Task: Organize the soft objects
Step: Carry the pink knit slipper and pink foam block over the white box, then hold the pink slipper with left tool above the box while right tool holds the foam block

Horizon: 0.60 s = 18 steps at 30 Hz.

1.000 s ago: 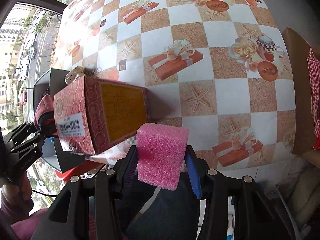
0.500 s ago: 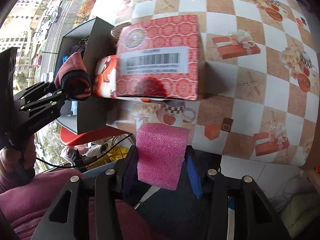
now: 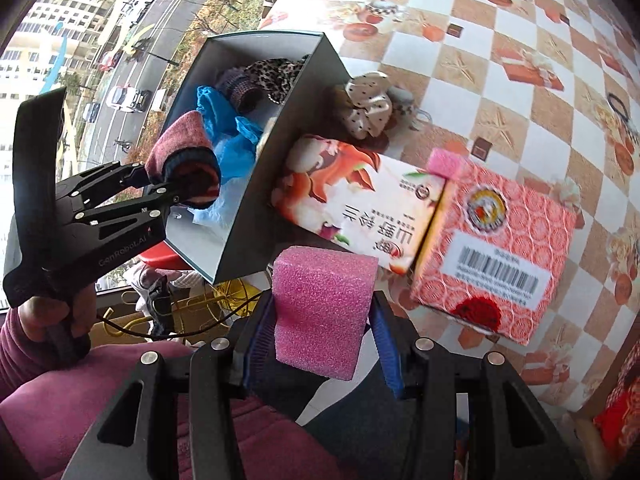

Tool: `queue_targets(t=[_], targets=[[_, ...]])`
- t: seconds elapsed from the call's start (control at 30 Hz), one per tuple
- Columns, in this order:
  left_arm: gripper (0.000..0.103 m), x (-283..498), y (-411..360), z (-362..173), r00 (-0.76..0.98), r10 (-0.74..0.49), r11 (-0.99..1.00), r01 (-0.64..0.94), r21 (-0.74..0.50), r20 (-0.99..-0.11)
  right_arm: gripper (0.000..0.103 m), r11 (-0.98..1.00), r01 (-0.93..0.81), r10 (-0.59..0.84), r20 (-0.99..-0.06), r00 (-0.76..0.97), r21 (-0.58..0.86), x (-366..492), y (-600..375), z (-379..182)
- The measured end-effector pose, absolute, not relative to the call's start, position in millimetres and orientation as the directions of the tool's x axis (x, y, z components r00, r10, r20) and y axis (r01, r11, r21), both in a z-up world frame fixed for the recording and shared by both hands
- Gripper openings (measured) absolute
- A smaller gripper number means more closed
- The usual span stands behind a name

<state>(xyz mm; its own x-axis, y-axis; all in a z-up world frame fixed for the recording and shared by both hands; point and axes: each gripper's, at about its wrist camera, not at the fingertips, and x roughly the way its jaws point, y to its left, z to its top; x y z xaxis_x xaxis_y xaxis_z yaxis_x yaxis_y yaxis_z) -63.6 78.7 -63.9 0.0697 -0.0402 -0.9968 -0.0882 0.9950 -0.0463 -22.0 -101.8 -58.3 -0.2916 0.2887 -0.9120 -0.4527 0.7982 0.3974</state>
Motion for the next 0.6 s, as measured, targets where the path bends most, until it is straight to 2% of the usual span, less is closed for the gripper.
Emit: queue_targets(t=[0.6], targets=[[0.041,-106.1,161.8,-80.1,0.065,-0.002,0.912,-0.410,-0.028,-0.998,0.049,0.657,-0.668,0.236,-0.937,-0.258,0.350,-8.4,20.0,-39.5]])
